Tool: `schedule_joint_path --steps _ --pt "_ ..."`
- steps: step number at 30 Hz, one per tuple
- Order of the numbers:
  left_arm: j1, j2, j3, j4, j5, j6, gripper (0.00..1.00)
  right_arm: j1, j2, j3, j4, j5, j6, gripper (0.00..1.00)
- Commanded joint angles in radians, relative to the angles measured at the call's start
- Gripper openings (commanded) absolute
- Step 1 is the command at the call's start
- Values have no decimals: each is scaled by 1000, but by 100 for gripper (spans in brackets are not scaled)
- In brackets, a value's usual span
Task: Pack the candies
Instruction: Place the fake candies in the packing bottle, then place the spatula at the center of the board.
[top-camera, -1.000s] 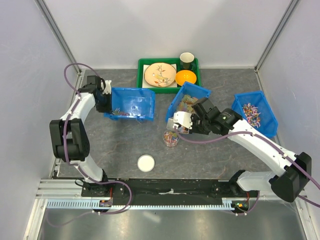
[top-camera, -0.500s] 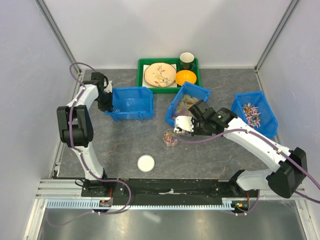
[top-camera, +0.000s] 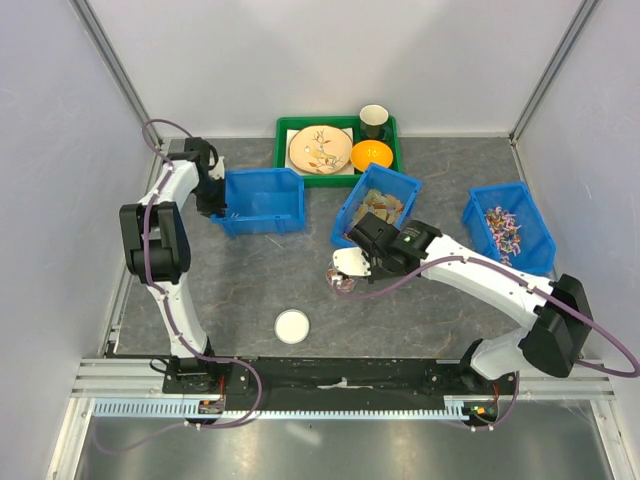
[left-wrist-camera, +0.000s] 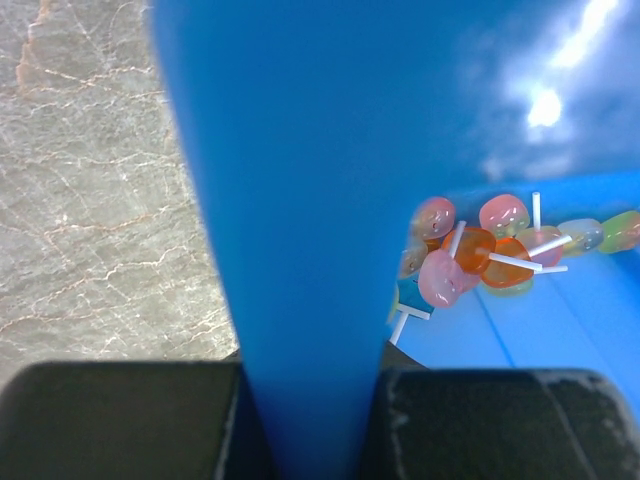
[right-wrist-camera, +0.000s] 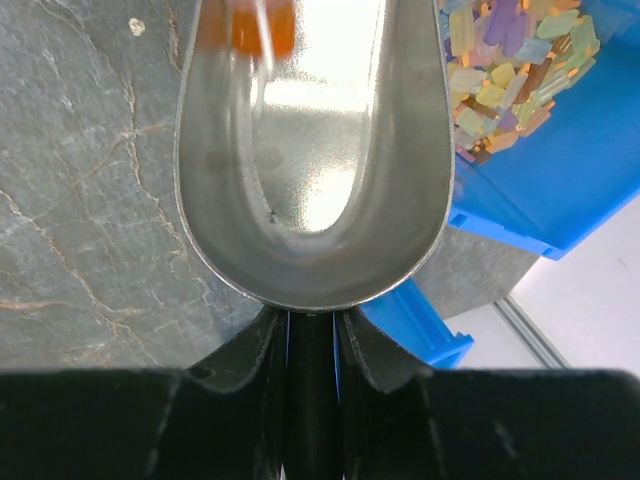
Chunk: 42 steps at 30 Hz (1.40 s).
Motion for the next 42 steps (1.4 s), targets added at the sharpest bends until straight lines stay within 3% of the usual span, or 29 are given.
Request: schedule_joint_path --steps 1,6,14,26,31,42 --pt "12 13 76 -24 32 -30 12 14 18 57 -1 103 -4 0" --pt "23 20 97 -33 52 -32 18 18 35 88 -2 135 -7 0" --pt "37 14 126 -61 78 -32 36 34 37 135 -34 192 -29 0" --pt "37 -41 106 -62 201 -24 40 40 -71 160 -79 183 -16 0" --pt "37 -104 102 -56 230 -24 45 -55 -158 137 -67 96 1 0" --pt "38 -224 91 -47 279 -26 47 -367 -453 -141 -40 -131 -13 0"
